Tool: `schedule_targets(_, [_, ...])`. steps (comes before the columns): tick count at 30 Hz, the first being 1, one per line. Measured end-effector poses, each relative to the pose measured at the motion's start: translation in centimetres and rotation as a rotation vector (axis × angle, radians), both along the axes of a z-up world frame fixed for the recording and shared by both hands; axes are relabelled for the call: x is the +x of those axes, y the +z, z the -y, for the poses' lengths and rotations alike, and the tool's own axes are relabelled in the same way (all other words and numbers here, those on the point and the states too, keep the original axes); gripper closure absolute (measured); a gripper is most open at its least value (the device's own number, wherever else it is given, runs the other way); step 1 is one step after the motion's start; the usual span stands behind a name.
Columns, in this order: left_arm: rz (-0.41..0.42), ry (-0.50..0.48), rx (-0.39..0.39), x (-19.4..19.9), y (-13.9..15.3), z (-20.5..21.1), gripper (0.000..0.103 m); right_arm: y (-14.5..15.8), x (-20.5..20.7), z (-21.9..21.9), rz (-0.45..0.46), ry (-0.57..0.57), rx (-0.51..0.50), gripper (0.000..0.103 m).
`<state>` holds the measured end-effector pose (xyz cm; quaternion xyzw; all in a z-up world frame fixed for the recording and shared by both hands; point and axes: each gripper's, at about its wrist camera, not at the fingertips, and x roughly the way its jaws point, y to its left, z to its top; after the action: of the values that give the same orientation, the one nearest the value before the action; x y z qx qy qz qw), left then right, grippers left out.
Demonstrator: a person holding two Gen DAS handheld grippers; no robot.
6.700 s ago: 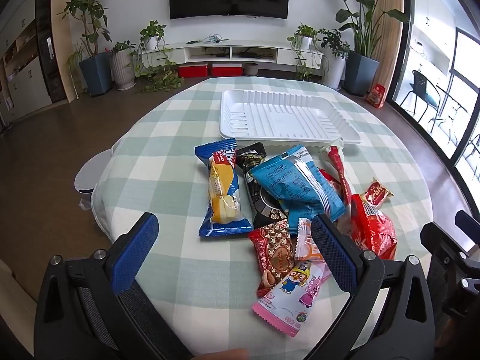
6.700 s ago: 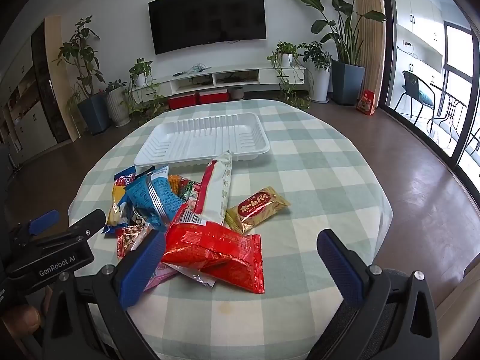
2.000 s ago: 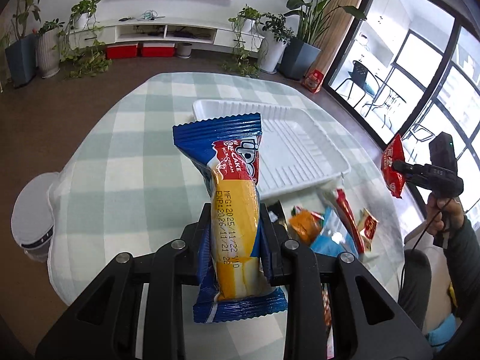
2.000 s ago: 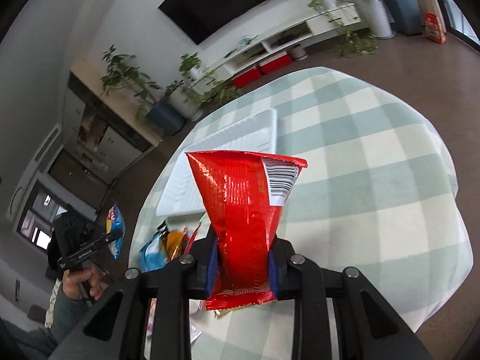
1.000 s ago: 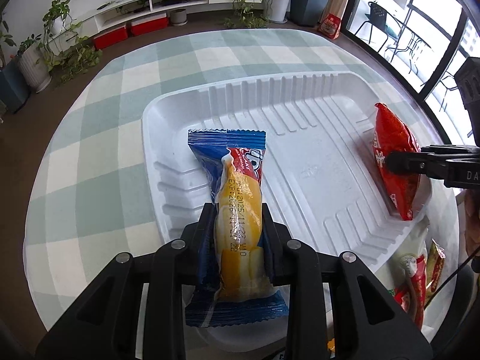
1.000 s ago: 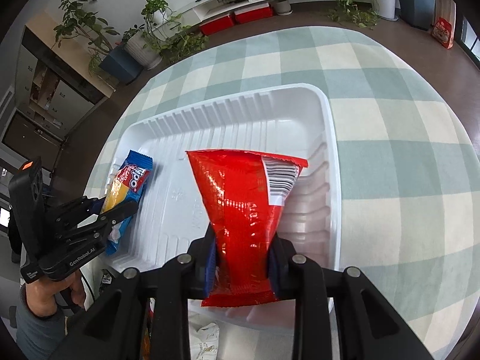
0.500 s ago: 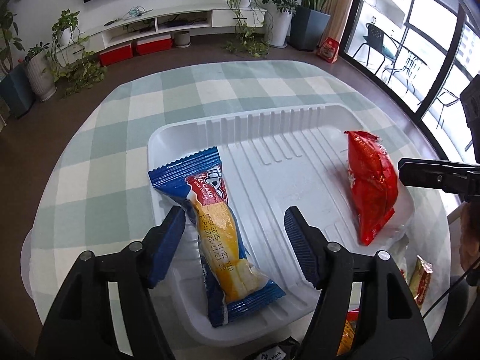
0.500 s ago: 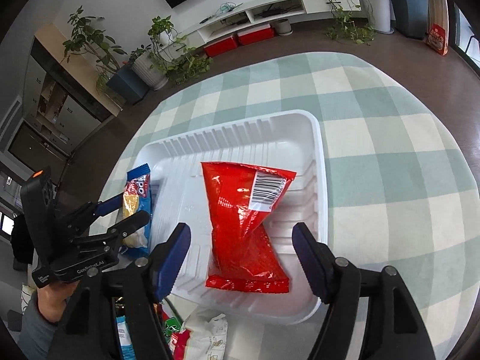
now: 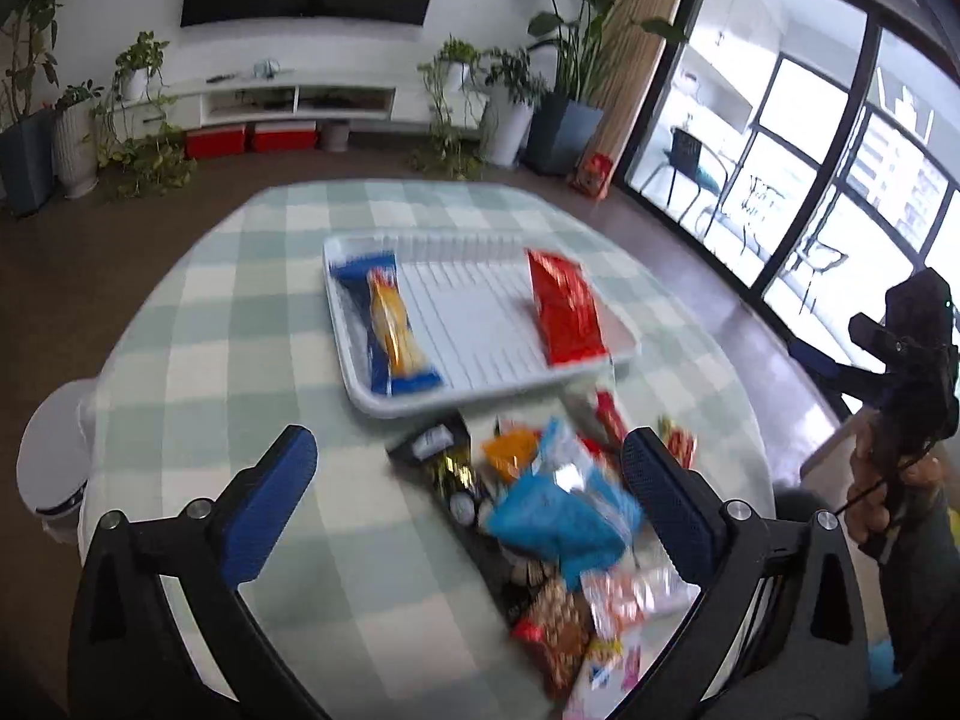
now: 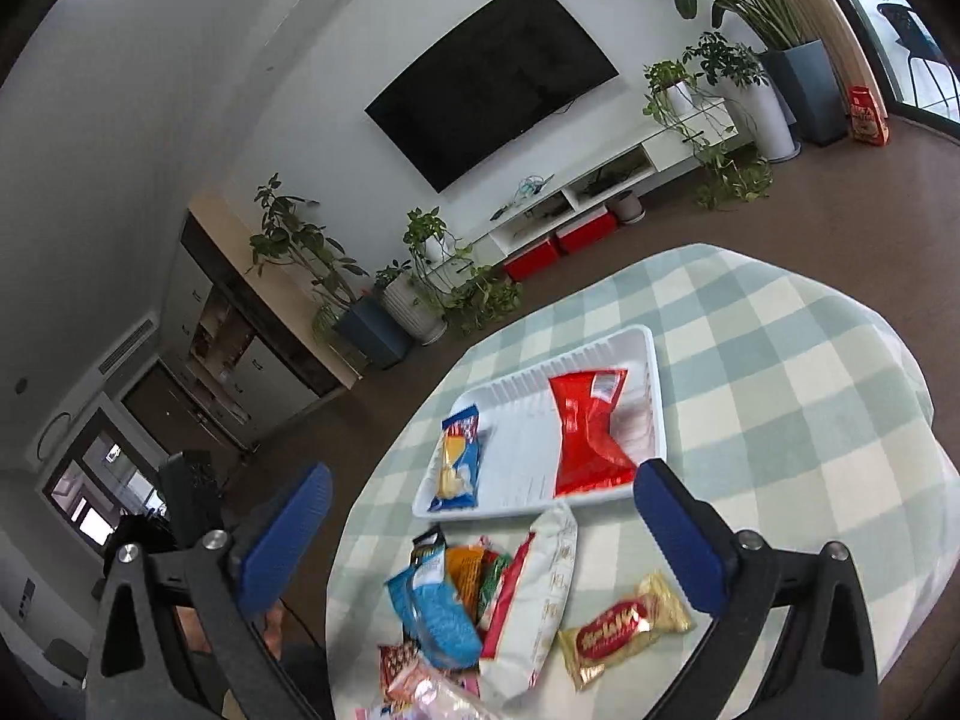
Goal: Organize snacks
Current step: 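Grasp the pink Pororo bar with the left gripper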
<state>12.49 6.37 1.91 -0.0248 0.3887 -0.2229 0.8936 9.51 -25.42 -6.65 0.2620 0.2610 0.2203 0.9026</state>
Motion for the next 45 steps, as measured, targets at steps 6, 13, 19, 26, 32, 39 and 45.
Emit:
schedule_targets(6, [0.042, -0.010, 0.056, -9.1, -3.0, 1.5, 0.000, -3.8, -5.9, -2.0, -0.081, 0.067, -0.086, 0.007])
schedule_targets(13, [-0.037, -0.121, 0.016, -12.8, -6.6, 4.5, 0.003, -5.4, -7.9, -6.0, -0.095, 0.163, -0.277, 0.017])
schedule_targets(19, [-0.024, -0.222, 0.111, -12.8, -6.9, 7.1, 0.022, -5.9, -6.8, -7.2, -0.123, 0.144, -0.274, 0.018])
schedule_targets(26, [-0.108, -0.315, 0.156, -10.7, -7.7, 8.1, 0.036, -7.5, -7.0, -8.3, -0.160, 0.152, -0.327, 0.022])
schedule_targets(32, [-0.182, -0.420, 0.240, -9.5, -8.4, 10.5, 0.051, -8.3, -7.1, -8.5, -0.178, 0.172, -0.323, 0.022])
schedule_targets(39, [-0.242, -0.431, 0.303, -7.7, -9.6, 12.0, 0.052, -8.4, -7.6, -8.2, -0.163, 0.168, -0.309, 0.022])
schedule_targets(45, [-0.246, -0.412, 0.341, -7.8, -10.2, 13.1, 0.068, -8.7, -7.7, -7.9, -0.166, 0.168, -0.304, 0.022])
